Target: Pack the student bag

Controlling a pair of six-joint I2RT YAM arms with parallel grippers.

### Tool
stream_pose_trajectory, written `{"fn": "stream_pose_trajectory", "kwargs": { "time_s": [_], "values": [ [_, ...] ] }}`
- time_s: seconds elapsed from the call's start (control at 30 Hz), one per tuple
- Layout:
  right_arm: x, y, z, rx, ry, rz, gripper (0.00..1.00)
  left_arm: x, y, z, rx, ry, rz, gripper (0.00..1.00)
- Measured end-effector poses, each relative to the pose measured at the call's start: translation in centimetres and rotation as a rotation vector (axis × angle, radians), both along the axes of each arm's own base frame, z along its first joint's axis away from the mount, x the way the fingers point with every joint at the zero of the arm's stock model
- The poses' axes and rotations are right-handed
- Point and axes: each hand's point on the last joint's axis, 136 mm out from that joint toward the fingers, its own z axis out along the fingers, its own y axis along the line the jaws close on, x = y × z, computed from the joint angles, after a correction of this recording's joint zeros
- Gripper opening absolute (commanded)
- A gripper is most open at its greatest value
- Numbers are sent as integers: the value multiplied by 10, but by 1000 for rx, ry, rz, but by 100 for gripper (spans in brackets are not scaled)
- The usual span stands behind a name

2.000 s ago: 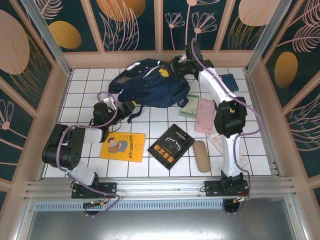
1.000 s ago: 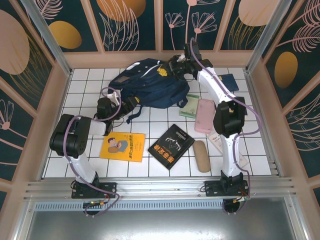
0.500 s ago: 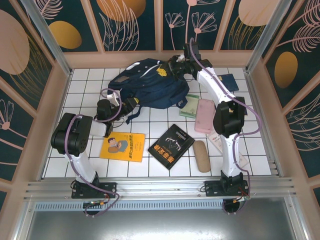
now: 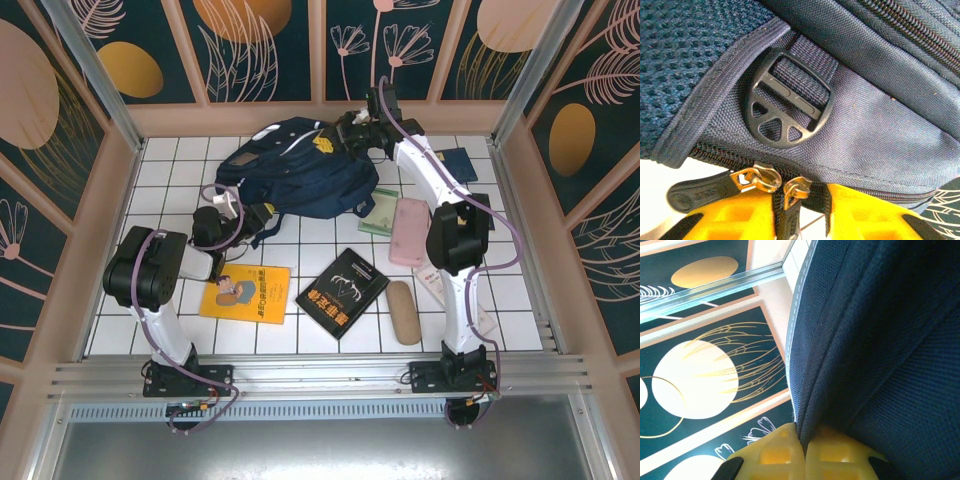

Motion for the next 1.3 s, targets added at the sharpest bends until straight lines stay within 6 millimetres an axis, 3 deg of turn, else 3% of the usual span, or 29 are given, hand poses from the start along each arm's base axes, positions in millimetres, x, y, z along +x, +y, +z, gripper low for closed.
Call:
{"fn": "stream_pose_trajectory", "kwargs": {
  "time_s": [0.47,0.63,0.8,1.03,1.3],
  "values": [
    [3,-2,-5,-3,9,-5,0,-14,1,-5,-32,20,0,15],
    [3,-2,-6,-4,10,-5,0,-17,-3,2,-38,10,-8,12],
    [3,-1,-7,-4,10,-3,0,-23,-15,7,-39,8,-37,2],
    [-1,5,-8,-11,6,5,0,-31,-31,11,-35,11,-70,1],
    [-5,14,-11,-28,-2,7,0,-45,-74,45,-30,-32,-167,3]
  ]
}}
